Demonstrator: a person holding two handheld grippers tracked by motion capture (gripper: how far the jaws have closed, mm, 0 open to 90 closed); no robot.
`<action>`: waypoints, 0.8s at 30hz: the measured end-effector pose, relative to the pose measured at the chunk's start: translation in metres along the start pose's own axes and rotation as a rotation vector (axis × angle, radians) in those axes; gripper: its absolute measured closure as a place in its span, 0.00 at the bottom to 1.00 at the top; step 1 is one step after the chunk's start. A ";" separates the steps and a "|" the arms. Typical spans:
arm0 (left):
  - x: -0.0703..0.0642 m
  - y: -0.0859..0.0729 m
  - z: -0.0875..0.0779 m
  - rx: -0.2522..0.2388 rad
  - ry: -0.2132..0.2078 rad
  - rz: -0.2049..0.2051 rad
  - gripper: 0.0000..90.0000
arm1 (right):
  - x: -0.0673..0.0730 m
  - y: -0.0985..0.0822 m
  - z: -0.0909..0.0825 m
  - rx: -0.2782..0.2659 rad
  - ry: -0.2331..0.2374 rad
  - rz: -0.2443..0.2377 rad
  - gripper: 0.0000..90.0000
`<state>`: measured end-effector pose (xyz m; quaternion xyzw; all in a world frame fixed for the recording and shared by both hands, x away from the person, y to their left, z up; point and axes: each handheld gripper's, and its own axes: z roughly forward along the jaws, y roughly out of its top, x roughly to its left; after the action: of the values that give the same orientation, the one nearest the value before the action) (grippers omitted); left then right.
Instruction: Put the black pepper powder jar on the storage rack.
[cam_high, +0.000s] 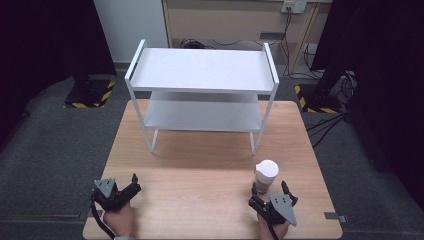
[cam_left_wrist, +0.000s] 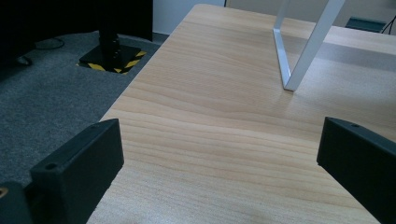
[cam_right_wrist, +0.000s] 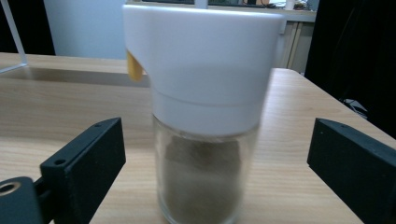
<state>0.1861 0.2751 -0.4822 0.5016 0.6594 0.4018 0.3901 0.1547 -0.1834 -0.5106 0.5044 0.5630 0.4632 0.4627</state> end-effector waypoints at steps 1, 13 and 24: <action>0.000 0.000 0.000 0.000 0.000 0.000 0.00 | 0.001 0.001 0.002 0.002 0.000 0.005 0.06; 0.000 0.001 0.001 0.004 -0.001 0.003 0.00 | 0.003 0.006 0.016 -0.001 -0.037 0.061 0.10; 0.000 0.001 0.001 0.006 0.000 0.001 0.00 | 0.002 0.011 0.023 0.011 -0.015 0.070 0.20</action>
<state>0.1877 0.2752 -0.4815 0.5032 0.6602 0.4000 0.3884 0.1784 -0.1799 -0.5029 0.5300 0.5439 0.4723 0.4475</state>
